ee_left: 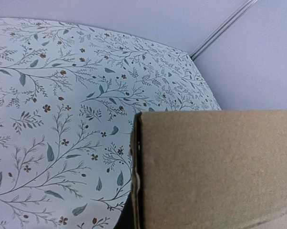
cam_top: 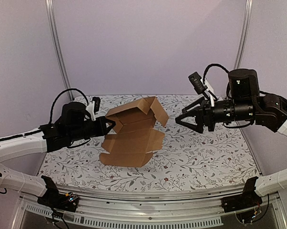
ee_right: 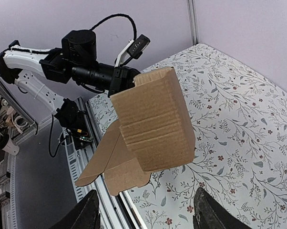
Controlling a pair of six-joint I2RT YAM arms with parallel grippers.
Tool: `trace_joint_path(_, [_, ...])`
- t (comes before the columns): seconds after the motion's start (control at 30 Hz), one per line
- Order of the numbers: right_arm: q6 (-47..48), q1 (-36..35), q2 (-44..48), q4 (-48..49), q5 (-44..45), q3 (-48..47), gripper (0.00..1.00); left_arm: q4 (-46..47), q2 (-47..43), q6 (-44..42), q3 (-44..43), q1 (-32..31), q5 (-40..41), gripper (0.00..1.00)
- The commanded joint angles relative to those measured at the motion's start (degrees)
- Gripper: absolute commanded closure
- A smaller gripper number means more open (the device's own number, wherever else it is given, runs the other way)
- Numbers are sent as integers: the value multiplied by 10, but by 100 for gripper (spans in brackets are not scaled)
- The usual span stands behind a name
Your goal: Fold the paper box
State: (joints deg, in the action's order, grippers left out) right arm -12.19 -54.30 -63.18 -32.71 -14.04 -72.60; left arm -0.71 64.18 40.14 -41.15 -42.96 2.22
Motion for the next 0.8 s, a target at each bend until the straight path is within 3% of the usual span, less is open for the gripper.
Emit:
trace_joint_path(0.0, [76, 3, -20, -68, 5, -47, 36, -27, -5, -21, -15, 10, -14, 100])
trace_joint_path(0.43, [137, 3, -120, -64, -2, -101, 45, -44, 12, -36, -23, 12, -51, 100])
trace_joint_path(0.77, [125, 3, -157, -38, -32, -95, 49, -40, 27, -29, -22, 12, -59, 100])
